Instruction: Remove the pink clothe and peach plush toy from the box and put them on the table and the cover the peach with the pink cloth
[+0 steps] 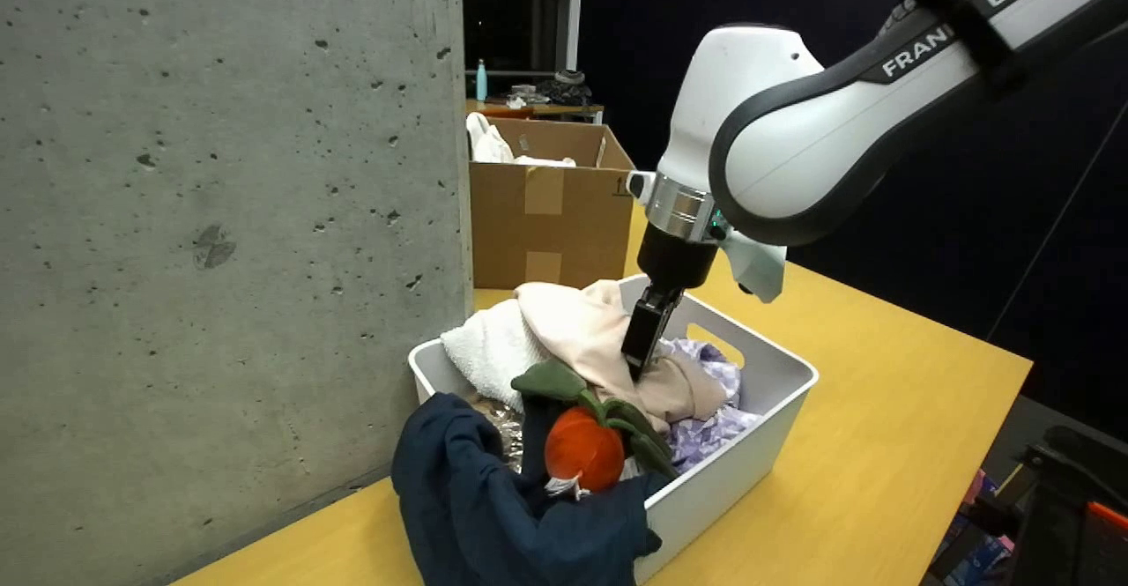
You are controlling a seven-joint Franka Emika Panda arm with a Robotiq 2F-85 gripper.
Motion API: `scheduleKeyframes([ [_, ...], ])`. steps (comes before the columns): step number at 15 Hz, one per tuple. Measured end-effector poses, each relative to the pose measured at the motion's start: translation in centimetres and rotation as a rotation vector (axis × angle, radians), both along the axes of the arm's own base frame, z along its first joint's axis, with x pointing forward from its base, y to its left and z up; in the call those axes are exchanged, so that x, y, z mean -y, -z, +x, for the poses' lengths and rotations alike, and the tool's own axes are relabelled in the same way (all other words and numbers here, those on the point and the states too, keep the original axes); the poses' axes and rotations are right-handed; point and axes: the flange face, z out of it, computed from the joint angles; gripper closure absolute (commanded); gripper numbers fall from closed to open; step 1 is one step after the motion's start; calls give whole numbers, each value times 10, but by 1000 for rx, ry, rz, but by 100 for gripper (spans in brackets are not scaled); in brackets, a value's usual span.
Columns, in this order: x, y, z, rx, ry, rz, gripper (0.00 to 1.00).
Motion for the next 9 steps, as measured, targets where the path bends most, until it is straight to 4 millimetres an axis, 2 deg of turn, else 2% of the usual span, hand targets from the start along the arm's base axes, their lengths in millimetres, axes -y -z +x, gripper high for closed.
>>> scheduleKeyframes([
  [2, -2, 15, 0, -16, 0, 1, 0],
  [4, -1, 32, 0, -35, 2, 0, 26],
  [7, 1, 50, -1, -55, 5, -1, 49],
  [9, 0, 52, -2, -58, 5, 0, 64],
])
